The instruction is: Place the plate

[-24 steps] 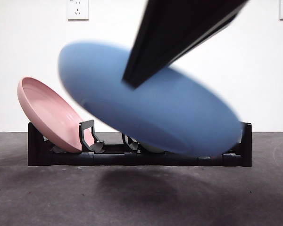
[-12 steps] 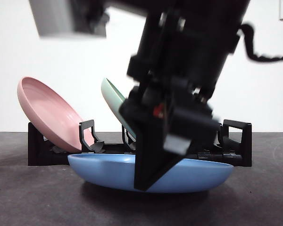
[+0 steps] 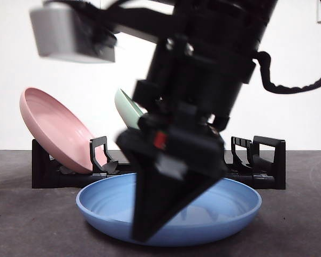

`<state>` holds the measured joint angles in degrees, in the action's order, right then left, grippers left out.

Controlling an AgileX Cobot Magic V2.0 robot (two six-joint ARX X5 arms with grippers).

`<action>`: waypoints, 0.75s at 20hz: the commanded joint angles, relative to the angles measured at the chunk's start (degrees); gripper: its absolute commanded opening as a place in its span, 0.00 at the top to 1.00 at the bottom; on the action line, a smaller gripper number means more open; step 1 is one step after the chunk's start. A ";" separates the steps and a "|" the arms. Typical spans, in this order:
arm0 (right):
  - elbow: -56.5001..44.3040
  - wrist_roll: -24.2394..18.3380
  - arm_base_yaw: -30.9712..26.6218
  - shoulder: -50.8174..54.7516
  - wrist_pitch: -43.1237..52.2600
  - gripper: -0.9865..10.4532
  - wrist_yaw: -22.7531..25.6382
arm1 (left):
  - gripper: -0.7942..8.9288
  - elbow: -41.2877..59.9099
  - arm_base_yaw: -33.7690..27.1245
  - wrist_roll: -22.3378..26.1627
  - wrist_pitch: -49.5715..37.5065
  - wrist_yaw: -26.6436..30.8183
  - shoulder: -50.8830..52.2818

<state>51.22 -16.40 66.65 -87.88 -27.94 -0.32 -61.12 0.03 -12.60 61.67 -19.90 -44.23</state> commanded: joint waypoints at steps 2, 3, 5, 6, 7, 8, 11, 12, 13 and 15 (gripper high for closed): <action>4.44 6.80 0.76 3.61 0.68 0.77 -5.49 | 0.53 -1.38 0.09 0.98 -0.44 -0.52 -0.33; 5.38 8.20 0.48 5.53 0.68 0.77 -5.16 | 0.53 -1.38 0.09 0.96 -0.46 -0.57 -0.35; 6.03 10.84 -1.79 10.67 0.83 0.77 -2.58 | 0.53 -1.40 0.09 0.28 -0.81 -0.57 -0.83; 6.01 12.72 -3.93 13.73 0.37 0.77 -0.94 | 0.53 -1.40 0.11 -0.39 -1.05 -0.57 -1.68; 6.01 14.21 -5.86 15.91 -0.61 0.77 0.09 | 0.53 -1.42 0.11 -0.48 -1.49 -0.57 -2.71; 6.01 15.65 -8.02 18.32 -2.32 0.77 0.96 | 0.53 -1.53 0.33 -0.48 -2.16 -0.55 -4.20; 6.01 18.18 -14.29 24.83 -9.51 0.77 3.50 | 0.53 -3.87 2.36 -1.36 -4.70 0.70 -10.71; 6.01 18.73 -16.17 26.80 -12.26 0.77 4.92 | 0.53 -5.97 3.37 -1.33 -4.76 3.04 -13.90; 6.01 19.02 -17.55 28.30 -14.43 0.77 6.03 | 0.53 -8.11 4.35 -1.31 -4.70 5.35 -16.81; 6.01 19.10 -20.04 31.39 -18.53 0.77 8.20 | 0.53 -13.62 7.17 -1.31 -4.52 11.02 -23.54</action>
<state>56.64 1.72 45.93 -55.96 -46.92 7.86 -73.69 7.18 -13.72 57.58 -9.28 -66.85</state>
